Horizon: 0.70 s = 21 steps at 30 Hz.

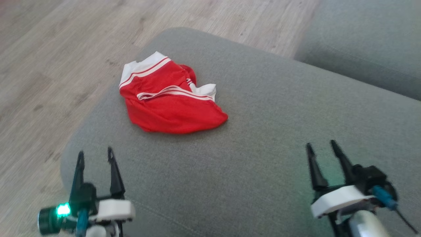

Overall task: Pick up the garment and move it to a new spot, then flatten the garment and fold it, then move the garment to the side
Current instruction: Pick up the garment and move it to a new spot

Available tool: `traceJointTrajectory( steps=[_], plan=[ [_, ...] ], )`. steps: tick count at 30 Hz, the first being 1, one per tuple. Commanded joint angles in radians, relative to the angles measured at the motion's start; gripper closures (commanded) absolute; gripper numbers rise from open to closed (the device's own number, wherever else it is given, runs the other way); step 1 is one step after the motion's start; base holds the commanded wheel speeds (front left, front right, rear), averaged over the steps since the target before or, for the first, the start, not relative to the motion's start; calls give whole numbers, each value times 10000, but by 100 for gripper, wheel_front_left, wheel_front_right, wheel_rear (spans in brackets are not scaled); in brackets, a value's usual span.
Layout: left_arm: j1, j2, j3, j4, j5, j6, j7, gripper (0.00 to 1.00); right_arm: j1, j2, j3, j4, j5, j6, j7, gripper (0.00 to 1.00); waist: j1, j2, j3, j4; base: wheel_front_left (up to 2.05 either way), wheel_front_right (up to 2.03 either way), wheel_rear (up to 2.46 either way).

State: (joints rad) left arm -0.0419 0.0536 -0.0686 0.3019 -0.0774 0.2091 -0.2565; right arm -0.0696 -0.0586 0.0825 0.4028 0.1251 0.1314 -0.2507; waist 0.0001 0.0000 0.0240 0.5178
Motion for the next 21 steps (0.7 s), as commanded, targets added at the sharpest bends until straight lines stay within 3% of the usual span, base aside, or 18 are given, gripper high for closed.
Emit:
traceJointTrajectory(
  steps=[1,8,12,19,21],
  plan=[
    [-931,87,301,-252,115,-154,-53,0,-140,-309,21,-431,-128,-7,-110,0,-1,0,253,110,0,0,0],
    [-3597,265,464,1053,-46,-935,-53,0,-439,-1272,-285,-1094,-522,-7,-110,0,-1,0,1911,-255,0,0,0],
    [-5531,419,388,3041,-68,-1244,36,0,-926,-1919,-168,-1350,-670,-7,-111,0,-1,0,2927,-616,0,0,0],
    [-8361,786,626,7184,-383,-1141,2149,0,-1461,-2570,-71,-1703,-730,-7,-111,0,-1,0,3973,-1266,0,0,0],
    [-8586,849,656,7650,-417,-1096,2407,0,-1520,-2604,-39,-1723,-730,-7,-111,0,-1,0,4073,-1369,0,0,0]
  ],
)
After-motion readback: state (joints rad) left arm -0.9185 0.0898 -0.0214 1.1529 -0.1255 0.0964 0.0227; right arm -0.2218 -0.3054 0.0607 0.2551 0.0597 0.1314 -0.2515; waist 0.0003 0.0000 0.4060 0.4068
